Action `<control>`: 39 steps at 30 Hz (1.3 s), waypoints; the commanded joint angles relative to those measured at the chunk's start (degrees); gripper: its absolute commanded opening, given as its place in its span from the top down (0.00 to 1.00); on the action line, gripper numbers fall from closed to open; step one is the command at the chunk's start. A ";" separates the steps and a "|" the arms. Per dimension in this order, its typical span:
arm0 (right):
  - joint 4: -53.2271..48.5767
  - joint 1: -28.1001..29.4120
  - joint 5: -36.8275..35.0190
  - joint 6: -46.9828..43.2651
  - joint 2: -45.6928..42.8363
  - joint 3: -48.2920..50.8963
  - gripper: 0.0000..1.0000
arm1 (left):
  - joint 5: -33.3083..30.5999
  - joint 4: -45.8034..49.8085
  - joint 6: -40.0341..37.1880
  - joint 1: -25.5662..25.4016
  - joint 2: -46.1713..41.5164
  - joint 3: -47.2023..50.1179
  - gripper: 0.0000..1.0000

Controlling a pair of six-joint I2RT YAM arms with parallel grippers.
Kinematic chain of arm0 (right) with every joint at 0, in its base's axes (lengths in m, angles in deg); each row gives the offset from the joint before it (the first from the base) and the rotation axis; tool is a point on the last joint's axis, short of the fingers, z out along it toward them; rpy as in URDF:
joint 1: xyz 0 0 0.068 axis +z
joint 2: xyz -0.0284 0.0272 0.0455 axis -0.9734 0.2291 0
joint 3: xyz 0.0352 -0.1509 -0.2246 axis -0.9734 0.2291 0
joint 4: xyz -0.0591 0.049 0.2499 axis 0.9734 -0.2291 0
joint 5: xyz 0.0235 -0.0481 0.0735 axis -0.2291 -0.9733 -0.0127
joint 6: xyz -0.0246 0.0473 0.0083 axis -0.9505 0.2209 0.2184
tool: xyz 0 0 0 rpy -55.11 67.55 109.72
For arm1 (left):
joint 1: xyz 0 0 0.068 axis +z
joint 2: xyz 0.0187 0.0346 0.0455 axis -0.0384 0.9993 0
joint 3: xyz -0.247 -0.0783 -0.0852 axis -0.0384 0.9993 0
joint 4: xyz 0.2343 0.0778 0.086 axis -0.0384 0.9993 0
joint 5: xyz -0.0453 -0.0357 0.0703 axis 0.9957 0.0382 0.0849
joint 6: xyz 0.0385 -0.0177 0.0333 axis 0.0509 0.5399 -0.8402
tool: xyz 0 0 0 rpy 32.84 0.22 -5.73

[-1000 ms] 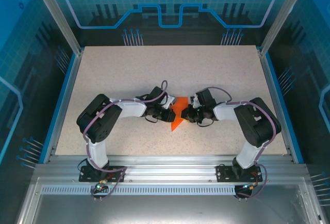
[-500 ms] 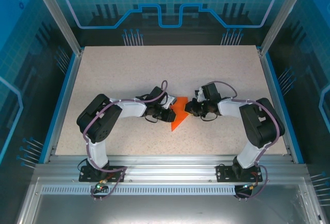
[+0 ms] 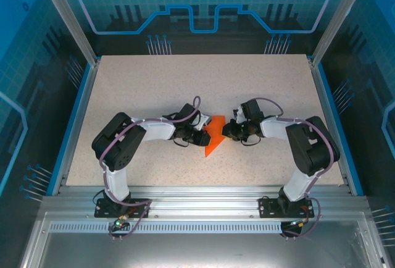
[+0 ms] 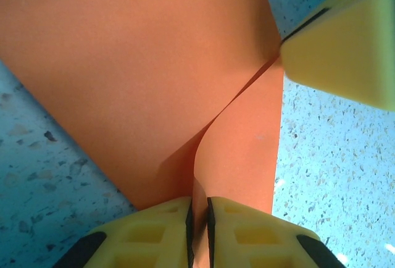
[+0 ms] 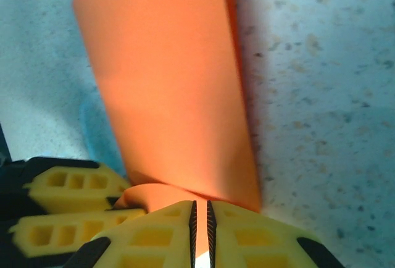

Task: Fold a paper plane with a square sheet of paper (pick it up from the middle)
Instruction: Third fold the triangle at the center of the table, then pick up the paper from the center of the table.

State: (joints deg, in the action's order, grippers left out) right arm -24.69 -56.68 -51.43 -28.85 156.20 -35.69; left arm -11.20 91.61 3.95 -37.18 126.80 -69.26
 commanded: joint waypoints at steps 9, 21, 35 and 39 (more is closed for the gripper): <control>-2.91 -0.30 0.37 -3.40 5.92 -3.69 0.86 | -1.10 4.13 1.85 0.39 -1.04 0.70 0.70; -5.27 -0.16 0.91 -4.77 3.27 -4.23 0.84 | -8.28 4.29 14.02 0.51 -15.86 5.08 0.44; -9.26 -0.92 -1.65 -5.50 -7.31 -1.82 0.71 | -5.96 7.92 12.64 -5.90 -9.94 -2.37 0.77; -8.22 -0.92 -0.84 -4.78 -9.32 0.85 0.68 | -10.74 9.32 12.12 -5.81 -6.63 -4.56 0.80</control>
State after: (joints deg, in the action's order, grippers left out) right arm -31.77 -56.92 -52.96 -33.70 148.40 -36.67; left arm -17.84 97.86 17.43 -43.28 117.93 -71.57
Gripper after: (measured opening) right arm 0.316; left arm 0.206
